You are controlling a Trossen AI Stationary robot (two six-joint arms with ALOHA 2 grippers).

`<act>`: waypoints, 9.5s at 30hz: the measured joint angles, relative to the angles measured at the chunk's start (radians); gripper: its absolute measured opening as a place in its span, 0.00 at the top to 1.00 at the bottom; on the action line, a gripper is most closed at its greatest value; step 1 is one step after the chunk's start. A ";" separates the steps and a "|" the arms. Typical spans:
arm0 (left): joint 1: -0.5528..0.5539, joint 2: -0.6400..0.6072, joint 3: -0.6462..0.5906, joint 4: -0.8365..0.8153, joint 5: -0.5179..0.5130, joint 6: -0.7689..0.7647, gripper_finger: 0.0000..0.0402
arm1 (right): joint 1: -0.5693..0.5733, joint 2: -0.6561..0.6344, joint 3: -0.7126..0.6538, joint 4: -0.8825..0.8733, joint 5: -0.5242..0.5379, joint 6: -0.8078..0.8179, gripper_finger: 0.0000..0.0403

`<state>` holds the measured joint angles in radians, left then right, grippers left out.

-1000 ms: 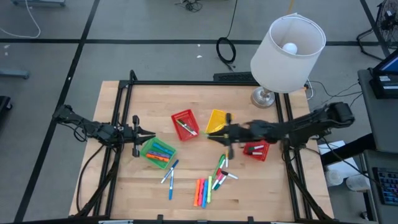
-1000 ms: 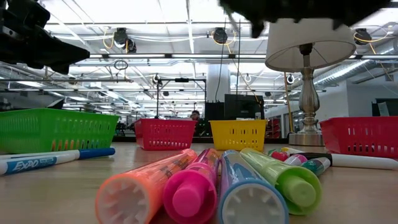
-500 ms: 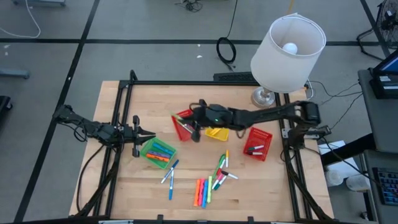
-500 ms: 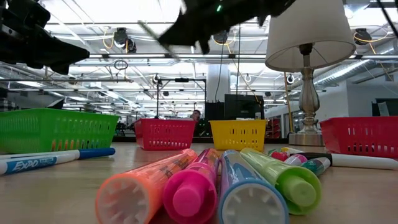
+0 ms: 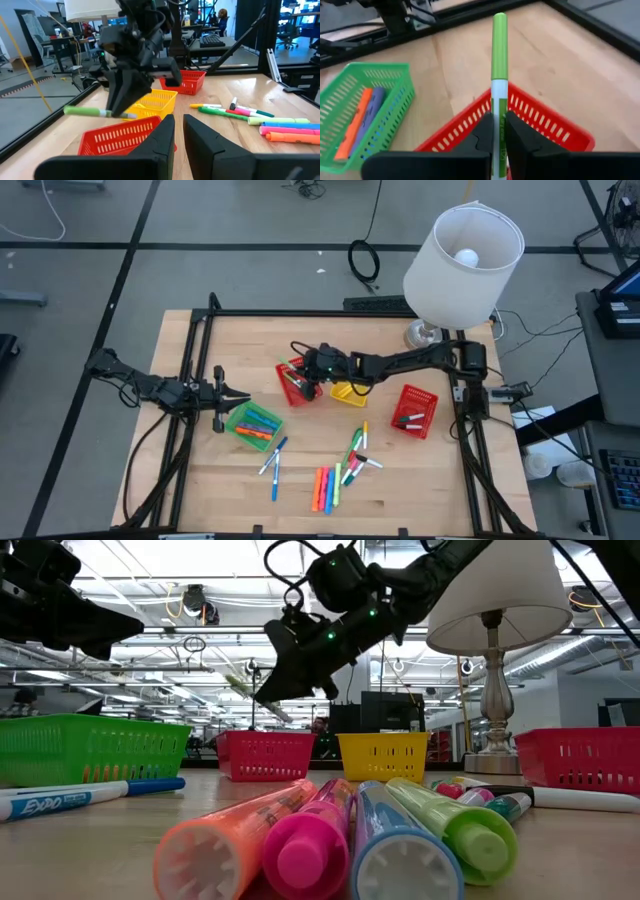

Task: Pick & Place Markers
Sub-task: Put the green marker into the left red bin, then put the green pen into the yellow bin

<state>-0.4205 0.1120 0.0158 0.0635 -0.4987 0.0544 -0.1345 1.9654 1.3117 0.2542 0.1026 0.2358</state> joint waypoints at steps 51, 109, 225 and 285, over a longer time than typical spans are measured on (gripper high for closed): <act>0.000 0.000 0.000 0.000 0.000 0.001 0.88 | 0.153 -0.244 0.006 -0.224 -0.135 -0.210 0.86; 0.000 0.006 0.000 -0.003 -0.001 -0.006 0.88 | 0.474 -0.253 -0.284 -0.533 0.115 -0.398 0.77; 0.000 0.014 0.000 -0.003 -0.008 -0.007 0.88 | 0.314 -0.078 -0.155 -0.578 0.019 -0.326 0.49; 0.000 0.053 0.000 -0.002 -0.009 -0.007 0.88 | 0.387 -1.077 -0.703 -0.267 0.145 -0.259 0.95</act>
<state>-0.4202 0.1646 0.0162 0.0616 -0.5076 0.0471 0.2522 0.8885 0.6091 -0.0125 0.2475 -0.0235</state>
